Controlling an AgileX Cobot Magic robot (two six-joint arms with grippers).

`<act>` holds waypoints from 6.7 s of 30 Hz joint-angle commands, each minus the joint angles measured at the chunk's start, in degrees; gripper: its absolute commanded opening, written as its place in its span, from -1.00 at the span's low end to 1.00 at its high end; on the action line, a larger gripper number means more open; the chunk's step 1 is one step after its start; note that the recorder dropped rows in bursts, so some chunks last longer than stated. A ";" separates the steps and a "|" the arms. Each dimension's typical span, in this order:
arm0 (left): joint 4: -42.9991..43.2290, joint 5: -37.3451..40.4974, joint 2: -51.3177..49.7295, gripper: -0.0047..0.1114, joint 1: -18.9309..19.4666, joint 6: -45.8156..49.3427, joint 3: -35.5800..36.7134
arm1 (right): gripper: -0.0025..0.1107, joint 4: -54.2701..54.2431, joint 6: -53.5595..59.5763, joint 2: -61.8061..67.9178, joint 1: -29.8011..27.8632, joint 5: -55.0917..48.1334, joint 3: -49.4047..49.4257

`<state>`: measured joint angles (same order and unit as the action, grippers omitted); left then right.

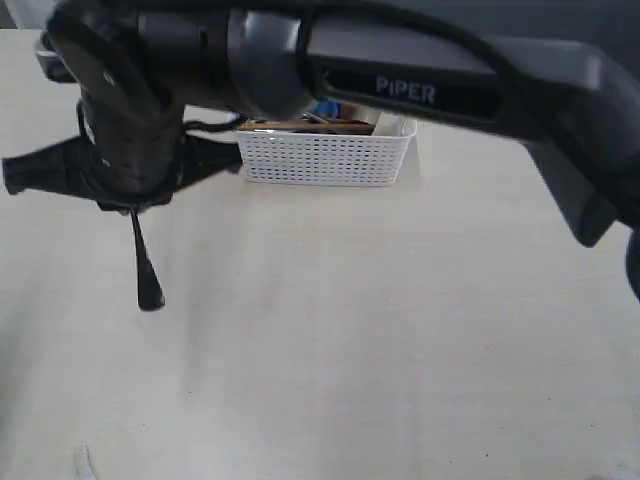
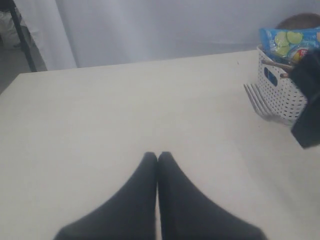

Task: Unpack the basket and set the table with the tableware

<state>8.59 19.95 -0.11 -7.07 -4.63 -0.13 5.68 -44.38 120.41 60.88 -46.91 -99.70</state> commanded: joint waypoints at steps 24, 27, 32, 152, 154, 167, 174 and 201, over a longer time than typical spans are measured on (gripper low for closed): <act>-0.13 -0.03 0.11 -0.92 -0.29 -0.13 0.13 | -0.96 16.34 -35.53 3.81 3.22 23.56 17.18; -0.13 -0.03 0.11 -0.92 -0.29 -0.13 0.13 | -0.96 18.55 -38.43 3.81 3.22 22.41 17.18; -0.13 -0.03 0.11 -0.92 -0.29 -0.13 0.13 | -0.96 19.93 -40.81 3.97 3.22 22.54 17.18; 0.09 -0.03 0.11 -0.92 -0.29 -0.13 0.13 | -0.02 -13.32 61.56 9.51 -27.62 11.79 -3.90; 0.09 -0.03 0.11 -0.92 -0.29 -0.13 0.13 | -0.02 -13.32 61.56 10.15 -27.62 12.19 -3.90; 0.09 -0.03 0.11 -0.92 -0.29 -0.13 0.13 | -0.80 -13.32 61.56 13.14 -27.62 11.87 -3.90; 0.09 -0.03 0.11 -0.92 -0.29 -0.13 0.13 | -0.96 -13.32 61.56 10.68 -27.62 10.55 -4.18; 0.09 -0.03 0.11 -0.92 -0.29 -0.13 0.13 | -0.96 -16.15 61.56 -3.79 -27.62 6.77 -4.18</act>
<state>8.59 19.95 -0.11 -7.07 -4.63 -0.13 -8.98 17.55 119.78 33.57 -39.52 -103.90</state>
